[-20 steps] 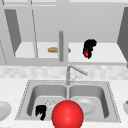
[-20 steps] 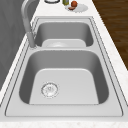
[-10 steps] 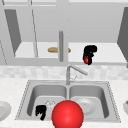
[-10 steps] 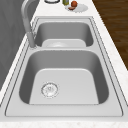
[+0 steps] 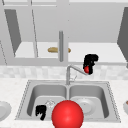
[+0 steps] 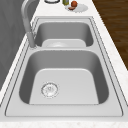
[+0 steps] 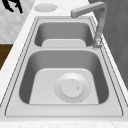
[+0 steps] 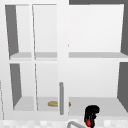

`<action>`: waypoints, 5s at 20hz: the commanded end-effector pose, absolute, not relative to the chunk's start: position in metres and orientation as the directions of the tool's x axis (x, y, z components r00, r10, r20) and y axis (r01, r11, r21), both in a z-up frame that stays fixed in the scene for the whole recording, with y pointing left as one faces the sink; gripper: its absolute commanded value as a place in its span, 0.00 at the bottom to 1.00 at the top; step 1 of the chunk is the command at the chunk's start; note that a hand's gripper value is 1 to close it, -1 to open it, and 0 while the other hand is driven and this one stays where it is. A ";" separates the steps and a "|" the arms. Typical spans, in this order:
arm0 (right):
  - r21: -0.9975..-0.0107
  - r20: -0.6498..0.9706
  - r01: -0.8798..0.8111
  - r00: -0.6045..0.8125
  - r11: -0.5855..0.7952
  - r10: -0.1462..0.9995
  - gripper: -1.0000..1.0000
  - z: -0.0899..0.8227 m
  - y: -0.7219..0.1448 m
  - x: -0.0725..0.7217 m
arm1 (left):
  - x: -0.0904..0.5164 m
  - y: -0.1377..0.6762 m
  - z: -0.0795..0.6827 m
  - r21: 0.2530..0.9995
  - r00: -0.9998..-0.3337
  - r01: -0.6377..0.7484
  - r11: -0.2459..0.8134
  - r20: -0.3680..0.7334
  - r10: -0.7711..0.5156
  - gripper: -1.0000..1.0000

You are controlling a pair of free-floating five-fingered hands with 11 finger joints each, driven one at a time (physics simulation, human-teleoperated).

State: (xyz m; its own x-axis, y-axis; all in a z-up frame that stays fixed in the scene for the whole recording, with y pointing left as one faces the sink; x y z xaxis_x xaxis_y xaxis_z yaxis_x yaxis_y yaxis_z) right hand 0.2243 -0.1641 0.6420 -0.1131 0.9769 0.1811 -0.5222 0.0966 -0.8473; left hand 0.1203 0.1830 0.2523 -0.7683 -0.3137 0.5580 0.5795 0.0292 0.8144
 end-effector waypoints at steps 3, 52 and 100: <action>-0.848 0.178 -0.517 -0.072 0.116 0.981 1.00 0.607 -0.165 0.186 | 0.120 0.183 0.252 0.814 -0.768 0.580 0.029 0.558 -0.314 0.50; -0.845 0.157 -0.529 -0.107 0.077 0.982 1.00 0.212 -0.166 0.348 | 0.120 0.183 0.252 0.814 -0.768 0.580 0.029 0.558 -0.314 0.50; -0.866 0.153 -0.492 -0.094 0.088 0.984 1.00 -0.107 -0.217 0.498 | 0.120 0.183 0.252 0.814 -0.768 0.580 0.029 0.558 -0.314 0.50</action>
State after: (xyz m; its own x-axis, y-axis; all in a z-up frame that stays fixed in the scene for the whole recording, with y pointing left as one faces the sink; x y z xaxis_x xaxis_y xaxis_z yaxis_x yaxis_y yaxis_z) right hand 0.4787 -0.2165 -0.0940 -0.0952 0.9836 0.1531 -0.5081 0.0843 -0.8572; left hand 0.1203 0.1830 0.2523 -0.7683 -0.3137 0.5580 0.5795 0.0292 0.8144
